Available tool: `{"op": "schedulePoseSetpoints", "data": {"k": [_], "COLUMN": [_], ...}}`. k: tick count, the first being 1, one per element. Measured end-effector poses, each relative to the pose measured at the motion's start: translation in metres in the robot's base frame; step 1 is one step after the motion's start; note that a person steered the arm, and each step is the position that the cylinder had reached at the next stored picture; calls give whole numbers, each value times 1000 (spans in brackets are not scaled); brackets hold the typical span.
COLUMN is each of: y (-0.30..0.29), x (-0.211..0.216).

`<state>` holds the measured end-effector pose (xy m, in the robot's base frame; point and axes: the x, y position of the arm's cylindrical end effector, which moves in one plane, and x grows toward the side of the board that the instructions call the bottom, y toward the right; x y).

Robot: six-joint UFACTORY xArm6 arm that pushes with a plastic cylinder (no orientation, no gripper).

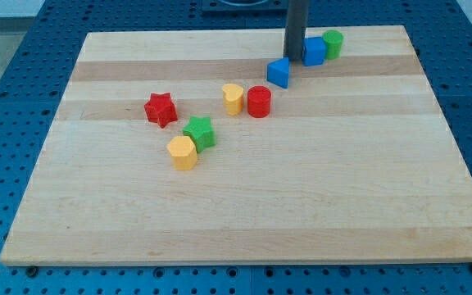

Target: Move the cube upwards

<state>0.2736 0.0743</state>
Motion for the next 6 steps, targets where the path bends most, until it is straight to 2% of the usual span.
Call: {"op": "schedulePoseSetpoints", "data": {"k": [1, 2, 4, 6], "y": [-1, 27, 37, 37], "x": [45, 63, 22, -2]}}
